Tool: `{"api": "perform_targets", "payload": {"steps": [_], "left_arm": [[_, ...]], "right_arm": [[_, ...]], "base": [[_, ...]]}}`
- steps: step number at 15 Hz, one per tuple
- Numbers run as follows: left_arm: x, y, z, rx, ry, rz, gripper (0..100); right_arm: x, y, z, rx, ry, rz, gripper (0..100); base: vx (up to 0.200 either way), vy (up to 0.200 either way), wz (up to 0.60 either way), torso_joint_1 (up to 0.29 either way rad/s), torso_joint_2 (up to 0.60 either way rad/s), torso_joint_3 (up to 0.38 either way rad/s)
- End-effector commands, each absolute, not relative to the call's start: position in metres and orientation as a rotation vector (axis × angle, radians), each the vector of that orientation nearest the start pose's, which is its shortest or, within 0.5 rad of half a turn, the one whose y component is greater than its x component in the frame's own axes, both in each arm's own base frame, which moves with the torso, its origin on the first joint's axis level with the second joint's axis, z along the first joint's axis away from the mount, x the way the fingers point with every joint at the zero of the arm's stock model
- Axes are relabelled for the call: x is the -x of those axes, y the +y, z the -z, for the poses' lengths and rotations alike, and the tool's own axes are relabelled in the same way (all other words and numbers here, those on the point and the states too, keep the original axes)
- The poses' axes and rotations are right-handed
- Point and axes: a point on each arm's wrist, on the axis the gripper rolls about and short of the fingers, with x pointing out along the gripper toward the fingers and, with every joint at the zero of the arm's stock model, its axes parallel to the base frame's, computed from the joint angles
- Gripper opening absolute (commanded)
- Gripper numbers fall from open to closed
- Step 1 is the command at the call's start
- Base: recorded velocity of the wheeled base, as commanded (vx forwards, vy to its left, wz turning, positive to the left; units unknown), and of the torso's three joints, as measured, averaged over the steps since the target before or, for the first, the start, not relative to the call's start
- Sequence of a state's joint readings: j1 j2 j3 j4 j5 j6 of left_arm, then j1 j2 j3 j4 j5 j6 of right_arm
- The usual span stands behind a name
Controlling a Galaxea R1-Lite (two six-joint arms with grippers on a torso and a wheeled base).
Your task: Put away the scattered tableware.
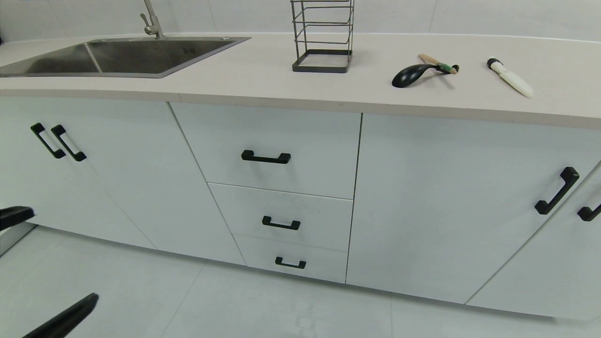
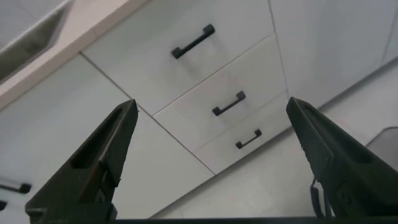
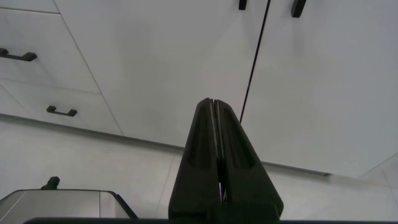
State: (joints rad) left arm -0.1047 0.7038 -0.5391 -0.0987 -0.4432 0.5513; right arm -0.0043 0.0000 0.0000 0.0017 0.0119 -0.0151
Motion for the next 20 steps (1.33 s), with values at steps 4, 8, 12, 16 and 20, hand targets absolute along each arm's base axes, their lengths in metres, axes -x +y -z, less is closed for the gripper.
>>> {"api": "perform_targets", "payload": {"steps": [4, 8, 12, 16, 20], "left_arm": [[-0.099, -0.038, -0.214, -0.636, 0.106, 0.773, 100], [-0.108, -0.047, -0.207, -0.714, 0.150, 0.811, 100], [-0.123, -0.056, -0.198, -0.779, 0.195, 0.851, 100], [-0.162, -0.071, -0.178, -1.099, 0.181, 0.982, 100], [-0.211, -0.089, -0.162, -1.213, 0.217, 1.055, 100]], "right_arm": [[0.023, 0.000, -0.075, 0.015, 0.001, -0.008, 0], [0.023, 0.000, -0.075, 0.015, 0.001, -0.008, 0], [0.023, 0.000, -0.075, 0.015, 0.001, -0.008, 0], [0.023, 0.000, -0.075, 0.015, 0.001, -0.008, 0], [0.023, 0.000, -0.075, 0.015, 0.001, -0.008, 0]], "base": [[0.000, 0.000, 0.00, 0.000, 0.00, 0.000], [0.000, 0.000, 0.00, 0.000, 0.00, 0.000], [0.000, 0.000, 0.00, 0.000, 0.00, 0.000], [0.000, 0.000, 0.00, 0.000, 0.00, 0.000], [0.000, 0.000, 0.00, 0.000, 0.00, 0.000]]}}
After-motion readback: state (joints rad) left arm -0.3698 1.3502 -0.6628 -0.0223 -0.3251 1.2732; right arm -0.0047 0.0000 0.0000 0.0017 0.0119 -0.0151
